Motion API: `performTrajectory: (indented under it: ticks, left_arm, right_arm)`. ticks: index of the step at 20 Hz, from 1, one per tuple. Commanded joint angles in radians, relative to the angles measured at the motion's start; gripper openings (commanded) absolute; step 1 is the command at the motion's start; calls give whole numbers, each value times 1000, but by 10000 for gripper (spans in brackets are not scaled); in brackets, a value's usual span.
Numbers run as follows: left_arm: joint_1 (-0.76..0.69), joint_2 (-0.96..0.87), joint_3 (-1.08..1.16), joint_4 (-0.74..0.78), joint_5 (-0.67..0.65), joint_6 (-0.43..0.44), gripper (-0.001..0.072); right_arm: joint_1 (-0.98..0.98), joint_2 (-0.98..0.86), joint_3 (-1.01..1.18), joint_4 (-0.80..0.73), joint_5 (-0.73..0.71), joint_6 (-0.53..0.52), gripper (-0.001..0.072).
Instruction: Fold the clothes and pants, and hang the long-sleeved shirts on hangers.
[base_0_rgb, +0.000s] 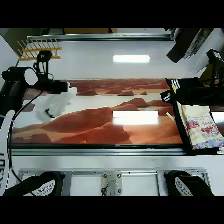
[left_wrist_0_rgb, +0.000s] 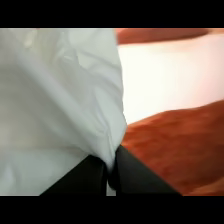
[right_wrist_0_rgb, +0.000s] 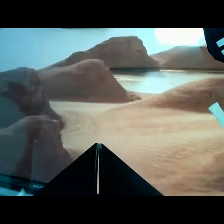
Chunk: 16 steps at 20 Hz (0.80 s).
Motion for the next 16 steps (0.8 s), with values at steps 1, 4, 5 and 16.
performTrajectory:
  ticks: [1, 4, 5, 16]
  left_arm:
    - [-244, 102, 10, -128, 106, 1, 8]
    - [-441, 100, -39, -127, 223, 1, 8]
    - [-488, 78, -44, -127, 244, 1, 8]
    - [-119, -146, -130, -286, -8, -105, 598]
  right_arm:
    - [1, 1, 0, 1, 0, 1, 20]
    - [1, 1, 0, 2, 0, 1, 20]
    - [1, 1, 0, 1, 0, 1, 20]
    - [1, 0, 0, 5, -1, 1, 20]
